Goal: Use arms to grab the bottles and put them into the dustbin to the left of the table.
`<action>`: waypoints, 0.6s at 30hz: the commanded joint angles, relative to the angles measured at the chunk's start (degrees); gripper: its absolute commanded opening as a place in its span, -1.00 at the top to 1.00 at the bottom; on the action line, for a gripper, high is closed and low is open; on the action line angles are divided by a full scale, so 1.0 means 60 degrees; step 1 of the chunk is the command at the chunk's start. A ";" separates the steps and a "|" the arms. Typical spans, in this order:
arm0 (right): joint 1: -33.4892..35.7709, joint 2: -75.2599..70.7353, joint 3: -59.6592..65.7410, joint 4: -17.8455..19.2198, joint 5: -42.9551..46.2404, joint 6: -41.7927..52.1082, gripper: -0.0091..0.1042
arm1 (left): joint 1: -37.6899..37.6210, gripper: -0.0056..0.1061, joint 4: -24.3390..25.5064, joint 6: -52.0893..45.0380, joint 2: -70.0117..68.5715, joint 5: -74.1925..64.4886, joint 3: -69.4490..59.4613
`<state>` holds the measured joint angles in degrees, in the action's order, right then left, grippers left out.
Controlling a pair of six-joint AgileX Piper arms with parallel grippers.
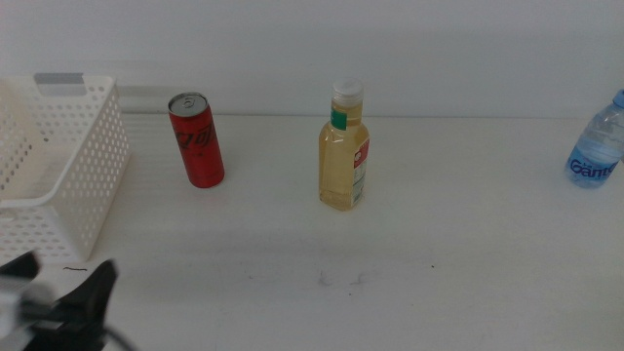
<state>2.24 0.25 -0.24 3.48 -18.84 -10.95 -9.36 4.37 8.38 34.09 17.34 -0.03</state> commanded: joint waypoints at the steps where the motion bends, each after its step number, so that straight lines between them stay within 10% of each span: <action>1: -0.0057 -0.0042 0.0039 0.0048 0.0128 0.0037 -0.68 | -0.0058 -0.78 0.0297 0.0101 0.1976 0.2633 0.0004; 18: -0.0057 -0.0042 0.0039 0.0048 0.0128 0.0037 -0.68 | -0.0058 -0.78 -0.0192 0.0103 0.8171 0.8770 0.0004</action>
<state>2.24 0.25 -0.24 3.48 -18.84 -10.95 -9.47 3.83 8.38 82.47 68.07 0.12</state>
